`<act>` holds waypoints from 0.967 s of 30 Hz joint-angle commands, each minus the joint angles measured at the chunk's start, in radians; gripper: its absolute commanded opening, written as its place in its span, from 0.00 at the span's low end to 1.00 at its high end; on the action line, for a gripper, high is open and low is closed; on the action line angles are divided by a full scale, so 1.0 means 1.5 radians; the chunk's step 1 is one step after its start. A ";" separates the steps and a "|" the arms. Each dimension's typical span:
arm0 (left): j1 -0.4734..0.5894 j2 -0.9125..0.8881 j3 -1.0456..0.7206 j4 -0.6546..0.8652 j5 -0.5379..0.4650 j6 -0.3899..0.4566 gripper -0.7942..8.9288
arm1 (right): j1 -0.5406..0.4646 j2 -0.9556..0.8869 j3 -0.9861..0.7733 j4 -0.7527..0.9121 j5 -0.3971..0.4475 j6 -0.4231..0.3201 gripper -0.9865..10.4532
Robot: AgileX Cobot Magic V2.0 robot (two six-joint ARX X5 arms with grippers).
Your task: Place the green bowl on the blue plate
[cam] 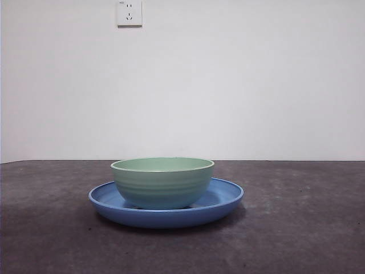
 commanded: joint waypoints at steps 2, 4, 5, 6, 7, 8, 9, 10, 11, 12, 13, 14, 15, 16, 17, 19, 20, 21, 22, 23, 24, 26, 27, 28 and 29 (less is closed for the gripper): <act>-0.005 0.001 0.007 0.009 0.000 -0.002 0.75 | 0.004 -0.046 -0.008 0.010 -0.020 -0.011 0.57; -0.005 0.001 0.007 0.009 0.000 -0.002 0.75 | 0.004 -0.062 -0.010 0.006 -0.037 -0.011 0.57; -0.005 0.001 0.007 0.009 0.000 -0.002 0.75 | 0.004 -0.066 -0.010 0.005 -0.042 -0.010 0.57; -0.005 0.001 0.007 0.009 0.000 -0.002 0.75 | 0.004 -0.069 -0.010 0.004 -0.046 -0.010 0.57; -0.005 0.001 0.007 0.009 0.000 -0.002 0.75 | 0.004 -0.070 -0.010 0.003 -0.055 -0.009 0.57; -0.005 0.001 0.007 0.009 0.000 -0.002 0.74 | 0.004 -0.071 -0.010 0.001 -0.061 -0.009 0.57; -0.005 0.001 0.007 0.009 0.000 -0.002 0.73 | 0.004 -0.071 -0.010 0.000 -0.064 -0.009 0.57; -0.005 0.001 0.007 0.009 0.000 -0.002 0.70 | 0.004 -0.071 -0.010 0.001 -0.068 -0.010 0.57; -0.005 0.001 0.007 0.008 0.000 -0.002 0.64 | 0.004 -0.071 -0.010 0.001 -0.072 -0.010 0.57; -0.005 0.001 0.007 0.008 0.000 -0.002 0.56 | 0.004 -0.071 -0.010 0.000 -0.074 -0.010 0.53; -0.005 0.001 0.007 0.007 0.000 -0.002 0.41 | 0.004 -0.071 -0.010 -0.002 -0.074 -0.010 0.39; -0.005 0.001 0.007 0.007 0.000 -0.002 0.21 | 0.004 -0.071 -0.010 -0.004 -0.074 -0.009 0.18; -0.005 0.001 0.007 0.007 0.000 -0.001 0.06 | 0.004 -0.071 -0.010 -0.005 -0.074 -0.010 0.06; -0.005 0.001 0.007 0.008 0.000 -0.002 0.11 | 0.004 -0.071 -0.010 -0.004 -0.073 -0.009 0.12; -0.005 0.001 0.007 0.008 0.000 -0.001 0.10 | 0.004 -0.071 -0.010 -0.004 -0.074 -0.009 0.11; -0.005 0.001 0.007 0.008 0.000 -0.002 0.10 | 0.004 -0.071 -0.010 -0.004 -0.074 -0.009 0.11; -0.005 0.001 0.007 0.008 0.000 -0.002 0.10 | 0.004 -0.071 -0.010 -0.005 -0.073 -0.010 0.11; -0.005 0.001 0.007 0.008 0.000 -0.002 0.10 | 0.004 -0.071 -0.010 -0.004 -0.073 -0.010 0.11; -0.005 0.001 0.007 0.008 0.000 -0.002 0.10 | 0.004 -0.071 -0.010 -0.003 -0.072 -0.010 0.11; -0.005 0.001 0.007 0.008 0.000 -0.002 0.10 | 0.004 -0.071 -0.010 -0.002 -0.072 -0.010 0.11; -0.005 0.001 0.007 0.008 0.000 -0.002 0.10 | 0.004 -0.071 -0.010 0.000 -0.072 -0.010 0.11; -0.005 0.001 0.007 0.008 0.000 -0.002 0.10 | 0.004 -0.071 -0.010 0.001 -0.072 -0.010 0.11; -0.005 0.001 0.007 0.008 0.000 -0.002 0.10 | 0.004 -0.071 -0.010 0.001 -0.072 -0.010 0.11; -0.005 0.001 0.007 0.008 0.000 -0.002 0.10 | 0.004 -0.071 -0.010 0.001 -0.072 -0.010 0.11; -0.005 0.001 0.007 0.008 0.000 -0.002 0.10 | 0.004 -0.071 -0.010 0.001 -0.072 -0.010 0.11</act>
